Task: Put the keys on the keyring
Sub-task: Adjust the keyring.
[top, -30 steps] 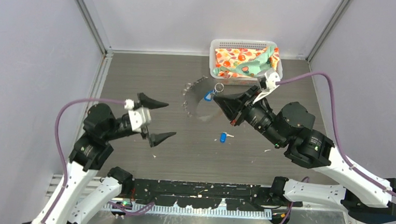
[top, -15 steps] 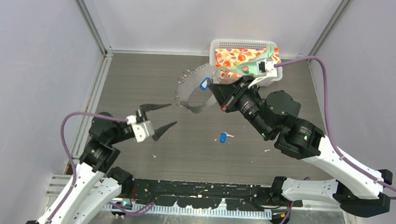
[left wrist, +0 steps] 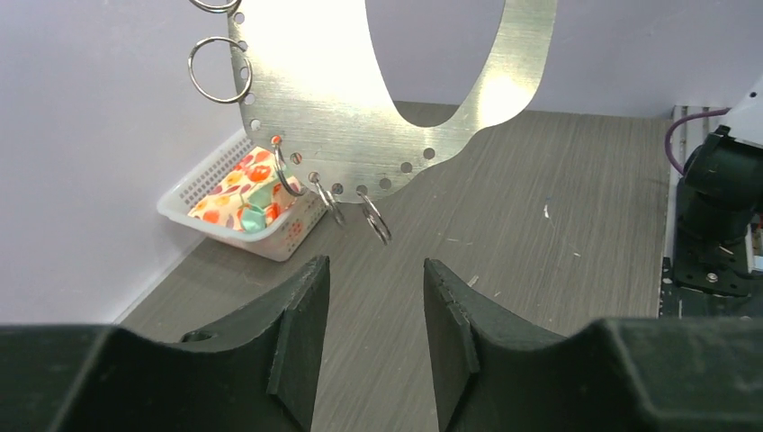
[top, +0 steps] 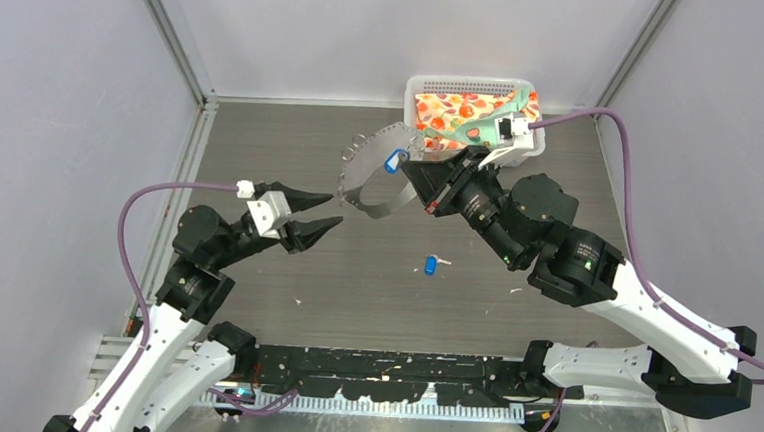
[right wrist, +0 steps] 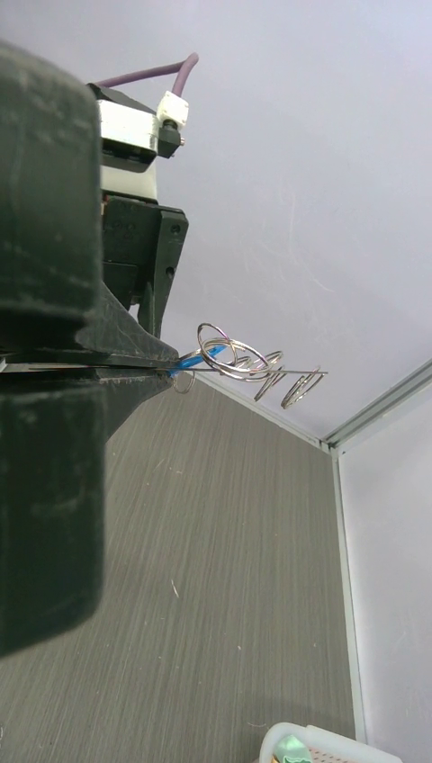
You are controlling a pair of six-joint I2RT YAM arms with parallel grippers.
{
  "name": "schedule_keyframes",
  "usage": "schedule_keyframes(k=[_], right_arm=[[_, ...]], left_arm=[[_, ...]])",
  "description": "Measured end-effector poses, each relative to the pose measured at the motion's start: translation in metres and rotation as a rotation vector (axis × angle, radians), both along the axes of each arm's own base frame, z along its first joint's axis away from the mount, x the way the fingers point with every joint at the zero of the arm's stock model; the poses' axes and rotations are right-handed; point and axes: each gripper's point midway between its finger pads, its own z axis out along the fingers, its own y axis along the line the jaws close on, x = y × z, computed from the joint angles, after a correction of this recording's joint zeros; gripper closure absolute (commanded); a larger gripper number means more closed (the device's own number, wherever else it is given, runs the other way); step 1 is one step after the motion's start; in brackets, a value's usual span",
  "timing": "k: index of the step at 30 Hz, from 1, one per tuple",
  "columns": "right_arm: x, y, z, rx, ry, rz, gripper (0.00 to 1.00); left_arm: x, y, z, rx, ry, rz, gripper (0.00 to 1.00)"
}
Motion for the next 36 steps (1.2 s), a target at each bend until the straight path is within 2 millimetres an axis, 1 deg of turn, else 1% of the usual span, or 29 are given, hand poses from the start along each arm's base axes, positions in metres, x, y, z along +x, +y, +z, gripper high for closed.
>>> schedule_keyframes(k=[7,15,17,19,23,29,30,34,35,36], right_arm=[[0.0,0.001,0.002,0.019,0.002,0.0,0.99],[0.001,0.004,-0.007,0.016,0.019,0.001,0.99],[0.001,0.004,-0.009,0.013,0.021,0.001,0.99],[0.001,0.005,-0.01,0.011,0.023,0.001,0.99],[0.001,0.005,-0.011,0.01,0.025,0.001,0.99],[0.001,0.005,-0.012,0.016,0.029,0.002,0.99],[0.001,0.005,-0.013,0.016,0.031,0.002,0.99],[0.001,0.005,-0.015,0.026,0.04,0.003,0.98],[0.001,0.005,-0.015,0.028,0.042,0.002,0.95],[0.001,0.005,-0.015,0.031,0.045,0.002,0.9]], left_arm=[[-0.008,-0.007,-0.004,-0.027,0.085,-0.06,0.55],[-0.002,-0.012,-0.01,-0.042,0.159,-0.064,0.55],[-0.001,-0.012,-0.01,-0.043,0.163,-0.061,0.57],[-0.001,-0.012,-0.009,-0.047,0.164,-0.062,0.61],[-0.001,-0.012,-0.007,-0.059,0.164,-0.059,0.73],[0.002,-0.011,-0.004,-0.069,0.157,-0.043,0.97],[0.003,-0.01,-0.004,-0.069,0.155,-0.039,0.99],[0.005,-0.009,-0.004,-0.071,0.154,-0.025,1.0],[0.005,-0.009,-0.004,-0.07,0.152,-0.024,1.0],[0.004,-0.008,-0.003,-0.068,0.148,-0.024,1.0]])
